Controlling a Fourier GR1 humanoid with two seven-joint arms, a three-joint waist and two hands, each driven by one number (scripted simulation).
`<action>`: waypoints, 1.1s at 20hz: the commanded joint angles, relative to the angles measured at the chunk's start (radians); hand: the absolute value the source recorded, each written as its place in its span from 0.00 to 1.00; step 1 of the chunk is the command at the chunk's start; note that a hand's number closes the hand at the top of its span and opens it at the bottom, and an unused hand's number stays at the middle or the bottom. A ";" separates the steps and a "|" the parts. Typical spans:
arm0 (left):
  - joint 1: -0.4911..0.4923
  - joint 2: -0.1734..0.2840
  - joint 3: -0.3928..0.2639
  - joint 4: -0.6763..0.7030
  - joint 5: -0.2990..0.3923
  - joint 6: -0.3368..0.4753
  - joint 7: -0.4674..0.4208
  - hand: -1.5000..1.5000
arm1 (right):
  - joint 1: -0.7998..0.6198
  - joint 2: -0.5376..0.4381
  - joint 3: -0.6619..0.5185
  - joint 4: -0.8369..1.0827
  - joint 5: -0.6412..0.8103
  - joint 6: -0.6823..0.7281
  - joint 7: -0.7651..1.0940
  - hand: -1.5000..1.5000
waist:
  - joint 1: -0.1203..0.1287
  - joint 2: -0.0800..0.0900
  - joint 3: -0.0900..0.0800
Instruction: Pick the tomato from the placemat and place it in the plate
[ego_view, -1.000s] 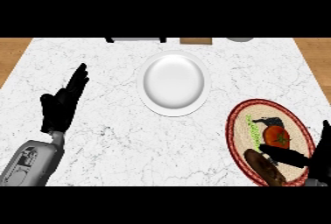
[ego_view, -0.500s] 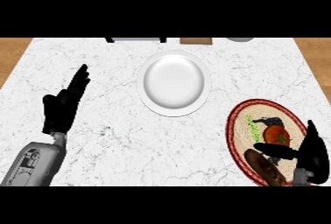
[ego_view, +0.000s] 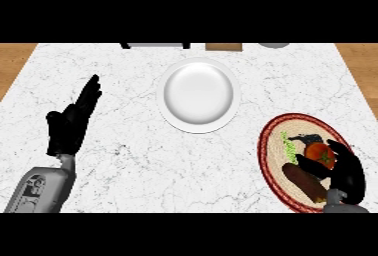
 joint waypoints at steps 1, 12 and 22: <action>-0.004 -0.016 0.023 -0.006 -0.025 -0.009 0.003 0.50 | 0.033 -0.018 -0.020 0.023 0.026 -0.034 -0.064 1.00 | -0.002 0.000 0.001; -0.041 -0.048 0.051 0.053 -0.053 -0.043 0.001 0.50 | 0.034 -0.012 -0.043 0.001 0.143 -0.168 -0.069 1.00 | -0.005 0.000 0.001; -0.021 -0.037 0.065 0.062 -0.046 -0.053 -0.040 0.50 | -0.095 -0.168 0.276 -0.152 0.302 0.150 -0.241 1.00 | -0.002 0.000 -0.001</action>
